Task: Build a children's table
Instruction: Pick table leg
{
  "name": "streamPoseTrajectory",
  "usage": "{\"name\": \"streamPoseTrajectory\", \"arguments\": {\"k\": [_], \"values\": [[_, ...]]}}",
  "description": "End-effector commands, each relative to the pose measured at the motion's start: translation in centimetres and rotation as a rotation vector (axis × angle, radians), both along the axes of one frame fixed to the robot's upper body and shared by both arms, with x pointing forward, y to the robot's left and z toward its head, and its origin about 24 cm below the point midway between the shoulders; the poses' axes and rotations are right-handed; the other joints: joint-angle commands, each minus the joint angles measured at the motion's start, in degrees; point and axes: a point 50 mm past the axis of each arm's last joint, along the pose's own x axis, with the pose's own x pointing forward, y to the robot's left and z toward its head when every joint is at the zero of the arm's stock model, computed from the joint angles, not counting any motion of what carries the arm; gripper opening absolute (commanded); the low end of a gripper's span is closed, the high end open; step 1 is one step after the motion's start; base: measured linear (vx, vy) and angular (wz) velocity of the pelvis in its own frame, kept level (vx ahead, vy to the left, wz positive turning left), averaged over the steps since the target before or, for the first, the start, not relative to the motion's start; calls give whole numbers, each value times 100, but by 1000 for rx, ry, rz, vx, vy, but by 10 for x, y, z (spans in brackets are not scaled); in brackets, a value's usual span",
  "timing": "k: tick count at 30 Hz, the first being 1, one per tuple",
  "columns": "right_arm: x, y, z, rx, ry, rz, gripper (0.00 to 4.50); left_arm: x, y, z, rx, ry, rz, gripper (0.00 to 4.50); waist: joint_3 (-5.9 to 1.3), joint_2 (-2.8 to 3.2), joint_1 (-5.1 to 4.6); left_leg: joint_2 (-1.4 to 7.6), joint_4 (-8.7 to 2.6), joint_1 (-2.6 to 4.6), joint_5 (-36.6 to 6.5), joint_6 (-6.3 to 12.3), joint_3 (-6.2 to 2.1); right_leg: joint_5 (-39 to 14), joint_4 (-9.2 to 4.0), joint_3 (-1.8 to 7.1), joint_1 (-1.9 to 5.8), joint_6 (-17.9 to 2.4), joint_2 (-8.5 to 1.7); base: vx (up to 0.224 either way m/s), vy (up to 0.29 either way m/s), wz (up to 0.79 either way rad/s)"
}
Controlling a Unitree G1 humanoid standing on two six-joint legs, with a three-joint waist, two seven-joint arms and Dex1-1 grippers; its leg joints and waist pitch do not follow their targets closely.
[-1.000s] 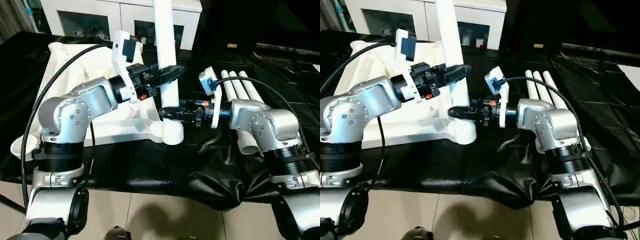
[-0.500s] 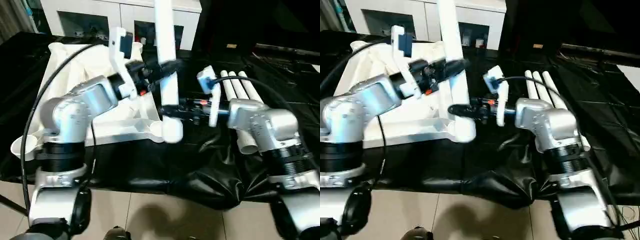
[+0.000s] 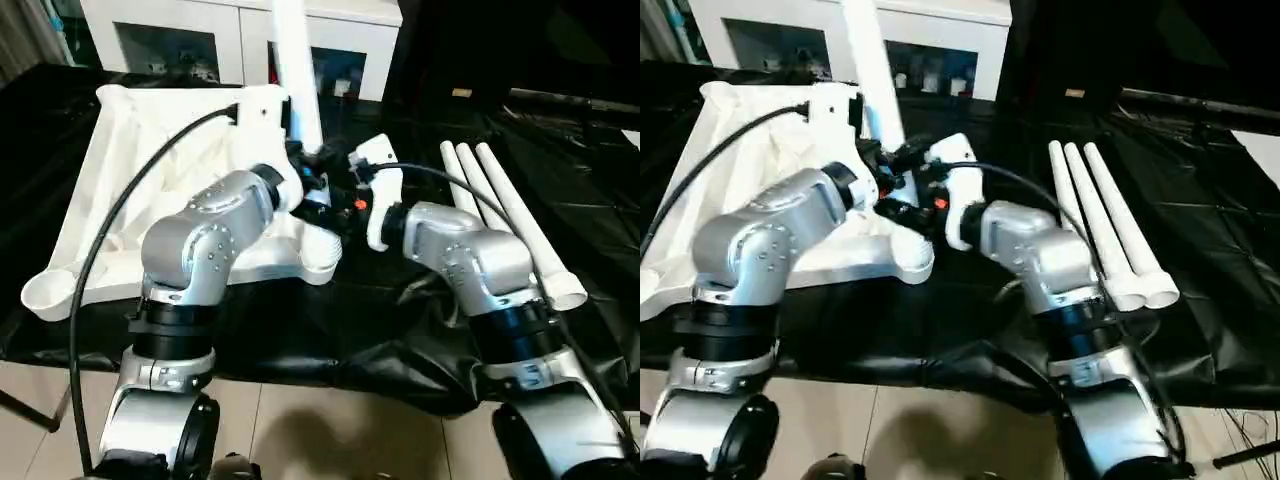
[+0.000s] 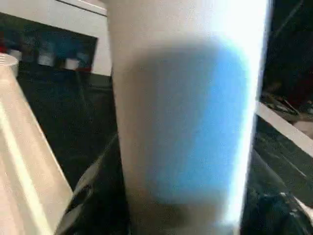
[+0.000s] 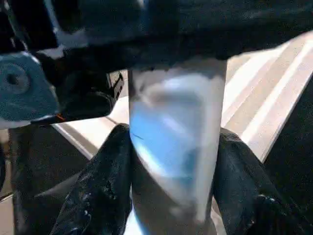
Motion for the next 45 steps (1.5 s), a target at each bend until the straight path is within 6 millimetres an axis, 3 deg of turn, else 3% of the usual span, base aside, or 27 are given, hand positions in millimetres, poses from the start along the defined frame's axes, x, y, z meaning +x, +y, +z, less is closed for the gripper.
{"name": "streamPoseTrajectory", "arguments": {"k": [1,12,13,16,20,24,29,40,41,44,45], "values": [[3,-5,6,-15,-38,-27,186,4,8,7,1,-27,63,200,-519,-4,-9,217,-367,112,53,31,-96,580,-300,279,361,-1247,-442,0,0,0],[5,-4,10,-29,-94,-48,186,5,10,11,-31,-67,63,193,-517,8,-11,223,-371,117,-34,8,-97,483,-315,277,348,-1216,-451,0,0,0],[4,-4,13,42,-78,-18,221,4,10,13,-40,-85,27,193,-517,9,-16,216,-371,120,-62,14,-95,482,-317,279,350,-1221,-446,0,0,0],[3,-8,15,75,-69,15,259,0,8,16,-47,-106,-45,192,-515,1,-13,216,-374,122,-68,30,-93,454,-317,280,348,-1216,-447,0,0,0],[-6,-21,22,101,-45,165,282,-6,8,17,-13,-100,-177,191,-514,3,11,218,-376,136,-169,56,-94,360,-318,275,360,-1196,-441,0,0,0],[-5,-31,27,104,-37,195,314,-13,5,20,-35,-97,-291,191,-507,-28,9,217,-370,116,-86,84,-82,343,-314,274,349,-1264,-451,0,0,0],[-7,-38,31,100,-14,281,314,-18,6,23,-10,-104,-423,191,-500,-39,5,216,-371,114,-123,114,-81,155,-326,268,346,-1300,-447,0,0,0],[-14,-35,22,49,32,370,314,-26,3,41,-210,-116,-528,191,-508,-77,5,217,-361,109,-138,93,-81,158,-327,267,349,-1353,-447,0,0,0],[-14,-35,22,54,42,376,286,-27,3,41,-216,-118,-544,191,-508,-73,5,221,-365,116,-148,82,-85,146,-330,265,345,-1343,-443,0,0,0],[-15,-35,22,65,50,383,276,-28,2,41,-200,-115,-556,191,-511,-82,9,223,-365,119,-171,76,-84,156,-331,265,344,-1327,-442,0,0,0],[-15,-35,23,69,50,385,250,-28,2,40,-194,-114,-558,191,-507,-80,11,227,-369,118,-179,69,-86,132,-336,267,344,-1308,-446,0,0,0]]}}
